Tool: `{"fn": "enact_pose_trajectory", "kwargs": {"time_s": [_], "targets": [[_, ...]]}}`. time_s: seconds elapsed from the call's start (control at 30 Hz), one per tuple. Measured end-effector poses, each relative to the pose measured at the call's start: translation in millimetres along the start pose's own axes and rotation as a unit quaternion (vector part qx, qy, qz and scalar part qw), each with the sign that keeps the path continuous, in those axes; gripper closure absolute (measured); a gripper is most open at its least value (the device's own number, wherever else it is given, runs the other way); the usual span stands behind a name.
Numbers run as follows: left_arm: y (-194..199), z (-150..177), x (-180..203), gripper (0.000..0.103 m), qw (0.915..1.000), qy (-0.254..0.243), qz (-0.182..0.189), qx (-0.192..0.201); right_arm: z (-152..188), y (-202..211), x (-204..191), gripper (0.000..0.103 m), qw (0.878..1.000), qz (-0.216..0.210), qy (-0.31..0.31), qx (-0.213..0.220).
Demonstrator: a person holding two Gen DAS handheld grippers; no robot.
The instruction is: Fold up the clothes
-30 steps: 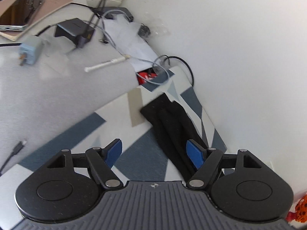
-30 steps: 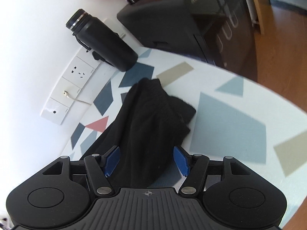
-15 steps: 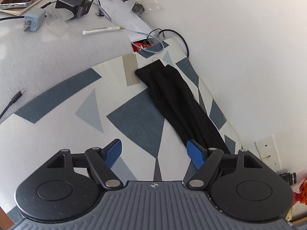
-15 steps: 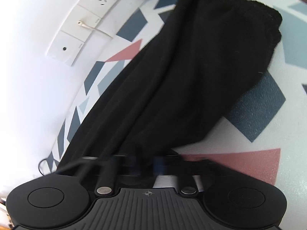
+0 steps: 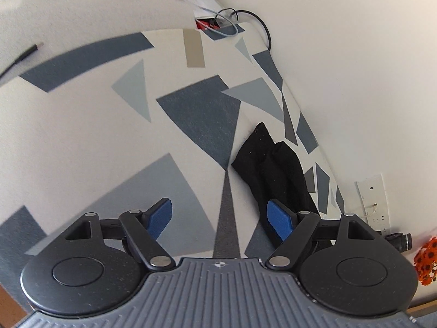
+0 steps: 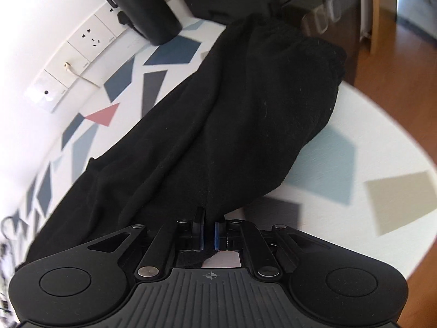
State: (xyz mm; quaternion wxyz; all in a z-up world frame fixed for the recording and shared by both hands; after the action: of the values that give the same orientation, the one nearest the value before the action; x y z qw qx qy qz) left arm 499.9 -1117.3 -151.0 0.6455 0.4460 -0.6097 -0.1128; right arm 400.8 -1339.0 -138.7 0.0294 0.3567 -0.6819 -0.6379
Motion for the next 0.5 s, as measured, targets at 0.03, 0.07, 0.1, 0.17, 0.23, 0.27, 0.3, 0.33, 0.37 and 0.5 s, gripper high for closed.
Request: {"fn": "enact_pose_trajectory", "kwargs": {"time_s": [0.03, 0.07, 0.1, 0.17, 0.23, 0.27, 0.3, 0.33, 0.37, 0.5], "targets": [[-7.1, -2.1, 4.7, 0.025, 1.0, -0.002, 0.003, 0.003, 1.9, 3.1, 4.8, 0.097, 1.0, 0.001, -0.003, 0.004], [-14.0, -4.3, 9.5, 0.025, 1.0, -0.005, 0.005, 0.006, 3.4, 4.7, 7.5, 0.097, 1.0, 0.0, -0.007, 0.006], [-20.9, -6.5, 14.3, 0.025, 0.9999, -0.007, 0.008, 0.009, 4.2, 4.7, 11.5, 0.097, 1.0, 0.0, -0.008, 0.007], [-37.1, -14.8, 27.5, 0.025, 0.9998, -0.01, 0.012, 0.015, 4.3, -2.6, 12.9, 0.097, 1.0, 0.008, -0.006, 0.008], [-51.5, -22.0, 38.8, 0.025, 0.9996, -0.004, 0.018, 0.02, 4.0, -6.3, 11.9, 0.097, 1.0, 0.015, -0.004, 0.009], [-58.2, -25.0, 43.8, 0.025, 0.9995, 0.0, 0.022, 0.023, 3.2, -8.8, 10.9, 0.097, 1.0, 0.016, -0.004, 0.01], [-63.0, -27.2, 47.6, 0.032, 0.9993, 0.008, 0.022, 0.029, 2.3, -11.2, 9.4, 0.097, 1.0, 0.017, -0.005, 0.011], [-66.5, -28.3, 48.6, 0.064, 0.999, 0.02, 0.024, 0.032, 1.3, -13.5, 8.0, 0.097, 1.0, 0.017, -0.006, 0.011], [-69.8, -29.4, 49.4, 0.084, 0.9986, 0.031, 0.026, 0.035, 0.5, -15.4, 7.0, 0.097, 1.0, 0.017, -0.007, 0.012], [-60.9, -27.8, 37.8, 0.102, 0.9941, 0.073, 0.028, 0.074, -1.2, -19.0, 6.4, 0.097, 1.0, 0.015, -0.01, 0.012]]}}
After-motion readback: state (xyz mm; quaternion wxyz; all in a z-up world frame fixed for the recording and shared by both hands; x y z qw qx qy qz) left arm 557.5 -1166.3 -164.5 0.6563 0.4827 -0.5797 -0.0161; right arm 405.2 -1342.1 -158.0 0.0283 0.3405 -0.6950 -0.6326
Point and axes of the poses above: each gripper's, at about its wrist camera, not at the fingertips, and y roughly against the way its jaws point, x to its right, z to its underside, the point moved 3 cm from there along -y, roughly the way its jaws point, and after that the axes turned 13 degrees about -x, right-handed, at the moved point
